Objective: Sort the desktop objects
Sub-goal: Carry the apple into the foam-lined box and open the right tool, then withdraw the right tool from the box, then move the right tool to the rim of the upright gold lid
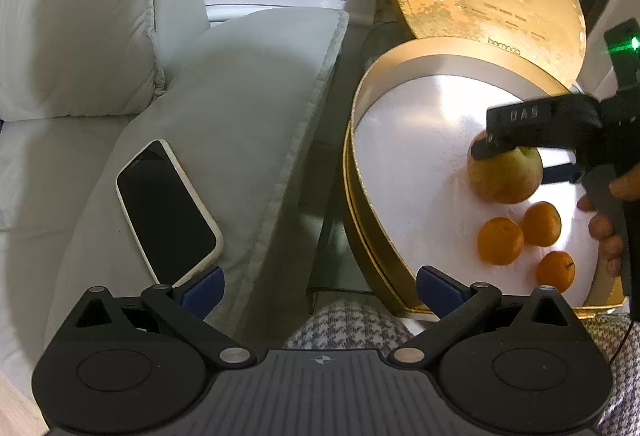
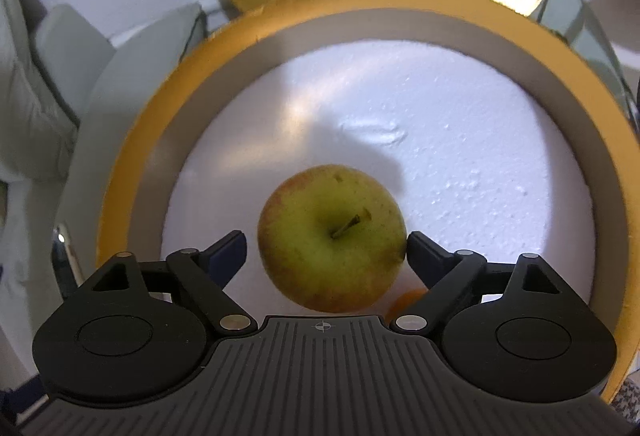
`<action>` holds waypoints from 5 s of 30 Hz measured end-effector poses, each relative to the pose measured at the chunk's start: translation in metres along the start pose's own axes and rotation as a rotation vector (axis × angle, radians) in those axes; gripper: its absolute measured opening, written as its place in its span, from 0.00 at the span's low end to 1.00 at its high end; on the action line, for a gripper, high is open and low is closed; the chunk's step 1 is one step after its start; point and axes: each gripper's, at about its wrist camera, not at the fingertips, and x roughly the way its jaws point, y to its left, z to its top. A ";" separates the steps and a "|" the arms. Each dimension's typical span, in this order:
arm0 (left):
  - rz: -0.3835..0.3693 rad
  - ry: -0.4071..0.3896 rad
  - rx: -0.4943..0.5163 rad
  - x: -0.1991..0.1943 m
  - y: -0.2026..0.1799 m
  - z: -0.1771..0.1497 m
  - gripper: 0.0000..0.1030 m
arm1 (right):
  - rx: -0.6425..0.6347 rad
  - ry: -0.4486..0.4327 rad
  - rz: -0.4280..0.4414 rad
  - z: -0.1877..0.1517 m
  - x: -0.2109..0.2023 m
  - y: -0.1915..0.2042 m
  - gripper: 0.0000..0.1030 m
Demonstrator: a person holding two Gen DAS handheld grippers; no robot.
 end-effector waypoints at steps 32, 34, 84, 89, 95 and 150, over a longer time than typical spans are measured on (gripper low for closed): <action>0.043 -0.178 0.271 -0.107 -0.104 -0.065 0.99 | 0.228 -0.289 0.216 -0.185 -0.215 -0.128 0.90; 0.047 -0.200 0.282 -0.114 -0.109 -0.066 0.99 | 0.228 -0.313 0.233 -0.188 -0.222 -0.131 0.90; 0.079 -0.360 0.134 -0.128 -0.039 0.008 0.99 | 0.072 -0.639 0.078 -0.113 -0.300 -0.117 0.93; 0.088 -0.513 0.064 -0.112 -0.035 0.025 0.99 | 0.074 -0.705 0.114 -0.083 -0.283 -0.115 0.93; 0.140 -0.438 0.097 -0.075 -0.047 0.026 0.99 | 0.060 -0.674 0.154 -0.073 -0.250 -0.110 0.93; -0.086 -0.424 0.039 0.113 -0.072 0.272 0.99 | 0.095 -0.774 0.069 0.220 -0.081 -0.187 0.95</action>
